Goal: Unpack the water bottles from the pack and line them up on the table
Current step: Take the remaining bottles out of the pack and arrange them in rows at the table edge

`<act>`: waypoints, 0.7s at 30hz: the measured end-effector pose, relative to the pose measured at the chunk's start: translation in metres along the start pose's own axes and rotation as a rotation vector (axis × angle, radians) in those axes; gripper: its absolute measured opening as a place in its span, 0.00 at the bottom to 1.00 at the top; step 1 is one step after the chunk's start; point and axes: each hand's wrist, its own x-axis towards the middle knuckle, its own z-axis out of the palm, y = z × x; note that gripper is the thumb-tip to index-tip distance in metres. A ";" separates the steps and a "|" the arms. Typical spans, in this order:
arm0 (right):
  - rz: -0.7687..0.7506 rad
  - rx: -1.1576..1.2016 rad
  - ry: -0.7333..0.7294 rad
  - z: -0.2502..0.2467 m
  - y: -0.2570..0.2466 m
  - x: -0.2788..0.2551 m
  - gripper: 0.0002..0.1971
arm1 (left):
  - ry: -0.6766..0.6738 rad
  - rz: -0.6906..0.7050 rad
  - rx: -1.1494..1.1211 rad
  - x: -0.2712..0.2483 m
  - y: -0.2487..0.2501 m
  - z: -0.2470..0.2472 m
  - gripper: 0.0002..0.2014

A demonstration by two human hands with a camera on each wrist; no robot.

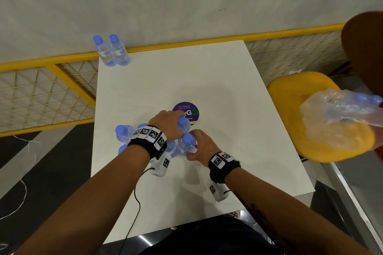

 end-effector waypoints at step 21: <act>-0.031 0.000 -0.021 -0.037 0.023 -0.008 0.36 | 0.150 -0.060 -0.141 -0.018 0.010 -0.011 0.27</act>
